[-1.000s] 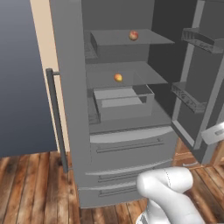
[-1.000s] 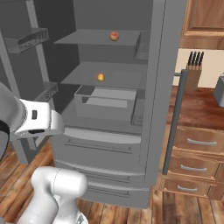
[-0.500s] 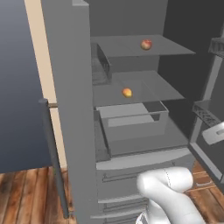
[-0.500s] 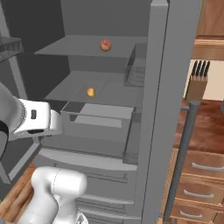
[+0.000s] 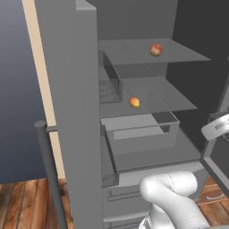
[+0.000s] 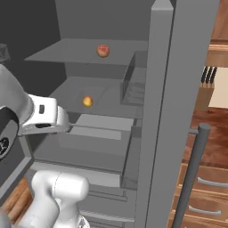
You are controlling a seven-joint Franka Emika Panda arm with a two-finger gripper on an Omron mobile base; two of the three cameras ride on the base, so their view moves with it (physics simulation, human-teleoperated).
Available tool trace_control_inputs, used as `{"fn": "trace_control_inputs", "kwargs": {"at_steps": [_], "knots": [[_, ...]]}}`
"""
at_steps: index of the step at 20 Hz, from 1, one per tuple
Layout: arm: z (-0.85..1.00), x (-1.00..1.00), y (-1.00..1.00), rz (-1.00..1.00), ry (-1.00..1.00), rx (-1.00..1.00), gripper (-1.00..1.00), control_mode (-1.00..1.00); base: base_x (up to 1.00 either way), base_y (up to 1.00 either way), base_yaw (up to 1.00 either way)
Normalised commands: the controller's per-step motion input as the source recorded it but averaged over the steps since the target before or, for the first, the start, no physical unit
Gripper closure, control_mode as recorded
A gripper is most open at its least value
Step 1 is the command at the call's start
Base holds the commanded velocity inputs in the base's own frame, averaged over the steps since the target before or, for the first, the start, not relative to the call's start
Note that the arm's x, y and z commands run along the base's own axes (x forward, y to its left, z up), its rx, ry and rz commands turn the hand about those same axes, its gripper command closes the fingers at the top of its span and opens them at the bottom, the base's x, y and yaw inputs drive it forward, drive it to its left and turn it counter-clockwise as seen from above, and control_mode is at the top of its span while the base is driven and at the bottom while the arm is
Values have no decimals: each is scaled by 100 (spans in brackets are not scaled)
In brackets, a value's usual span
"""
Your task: Retrieve the peach and mango from the fridge and place them into the bowl on the dining table.
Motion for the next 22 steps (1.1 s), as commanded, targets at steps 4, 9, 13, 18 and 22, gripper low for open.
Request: {"fn": "trace_control_inputs", "kwargs": {"at_steps": [4,9,13,18,22], "knots": [[6,100,0,0,18,5,-100,-100,0,0,0],[5,98,4,0,4,1,-100,-100,0,0,0],[2,83,2,-3,-4,0,-100,-100,0,0,0],[2,70,0,-10,-21,0,-100,-100,0,0,0],[29,38,0,-13,-16,0,-100,-100,0,0,0]]}}
